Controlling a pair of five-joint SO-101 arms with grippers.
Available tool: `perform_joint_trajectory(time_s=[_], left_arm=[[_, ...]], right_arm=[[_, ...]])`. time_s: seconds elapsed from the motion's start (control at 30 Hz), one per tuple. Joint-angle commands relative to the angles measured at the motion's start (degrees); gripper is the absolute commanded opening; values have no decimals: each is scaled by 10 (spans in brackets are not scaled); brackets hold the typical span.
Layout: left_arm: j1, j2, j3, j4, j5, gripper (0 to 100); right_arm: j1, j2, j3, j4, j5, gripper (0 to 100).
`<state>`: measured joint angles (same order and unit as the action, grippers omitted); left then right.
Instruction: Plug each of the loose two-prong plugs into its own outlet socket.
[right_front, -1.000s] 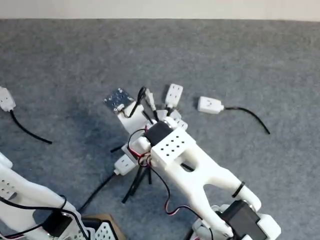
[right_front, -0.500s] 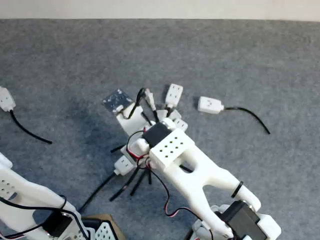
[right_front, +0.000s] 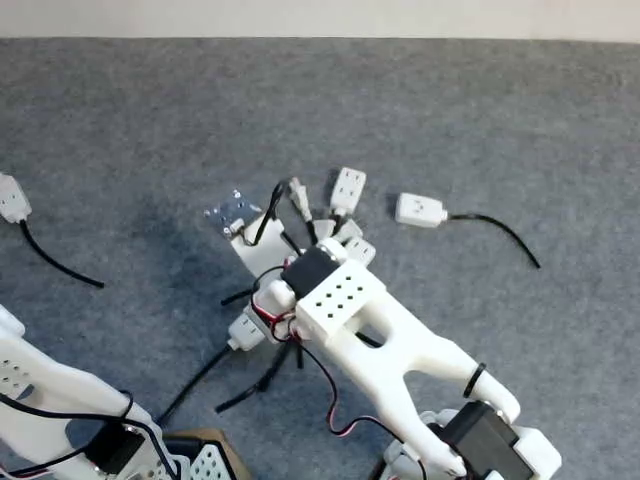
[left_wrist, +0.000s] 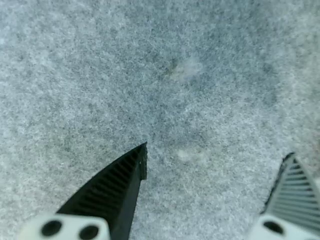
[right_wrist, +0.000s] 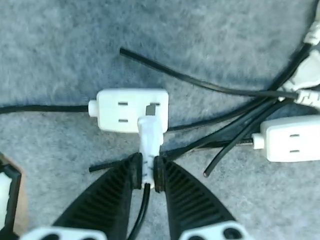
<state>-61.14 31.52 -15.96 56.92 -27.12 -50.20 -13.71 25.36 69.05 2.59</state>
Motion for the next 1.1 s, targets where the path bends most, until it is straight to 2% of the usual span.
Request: perform_joint_trajectory(time_s=[0.0, 0.2, 0.33, 0.63, 0.83, 1.07], left_arm=[[0, -8, -26, -6, 3, 399], [1, -7, -26, -6, 3, 398], [0, -7, -26, -7, 3, 398], [0, -6, -26, -12, 2, 400], [7, -5, -25, -15, 2, 399], [3, -4, -23, -15, 2, 399]], right_arm=[[-4, -5, -61, 39, 11, 5], [-3, 2, -88, 58, 14, 5], [-6, 78, -100, 57, 21, 5], [-4, 124, -214, 102, 22, 5], [-2, 131, -221, 136, 37, 5], [-4, 217, -247, 147, 47, 5]])
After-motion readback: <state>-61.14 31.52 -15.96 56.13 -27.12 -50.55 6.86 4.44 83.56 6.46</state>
